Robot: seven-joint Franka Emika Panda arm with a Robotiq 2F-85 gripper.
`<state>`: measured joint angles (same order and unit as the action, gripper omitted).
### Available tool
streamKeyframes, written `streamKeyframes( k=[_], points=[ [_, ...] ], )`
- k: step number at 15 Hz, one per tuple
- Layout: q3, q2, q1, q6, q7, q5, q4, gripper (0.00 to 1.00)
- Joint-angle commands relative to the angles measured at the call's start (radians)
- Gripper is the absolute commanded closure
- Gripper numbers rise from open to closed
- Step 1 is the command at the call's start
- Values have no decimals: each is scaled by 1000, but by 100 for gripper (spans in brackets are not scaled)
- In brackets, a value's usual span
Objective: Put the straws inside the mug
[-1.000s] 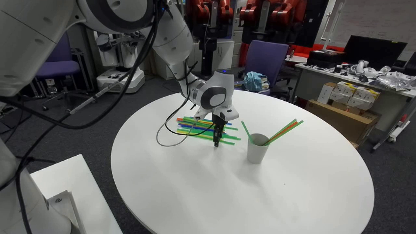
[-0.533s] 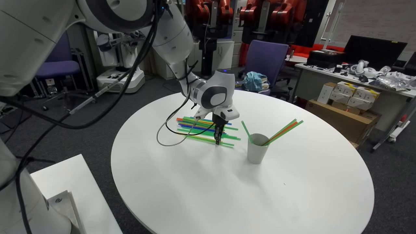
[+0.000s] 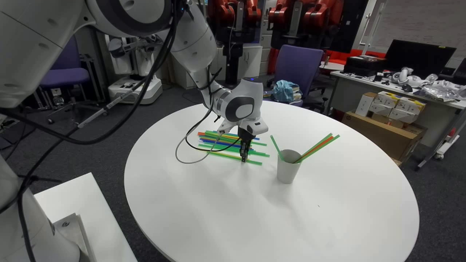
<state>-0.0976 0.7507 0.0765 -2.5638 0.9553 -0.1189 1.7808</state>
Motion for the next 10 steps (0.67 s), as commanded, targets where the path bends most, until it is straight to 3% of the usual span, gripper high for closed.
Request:
streamKeyframes(
  k=[1, 3, 4, 5, 8, 9, 10],
  points=[
    [-8, -33, -1, 1, -24, -16, 20, 76],
    [-21, -45, 9, -21, -13, -7, 32, 72],
    [-23, -45, 11, -24, -13, -6, 32, 77],
    [-27, -44, 13, -26, -11, -3, 30, 92],
    [-30, -48, 14, -28, -11, -3, 31, 100],
    [-31, -47, 14, -28, -12, -2, 31, 73],
    [-32, -46, 15, -28, -11, -1, 30, 74]
  ],
)
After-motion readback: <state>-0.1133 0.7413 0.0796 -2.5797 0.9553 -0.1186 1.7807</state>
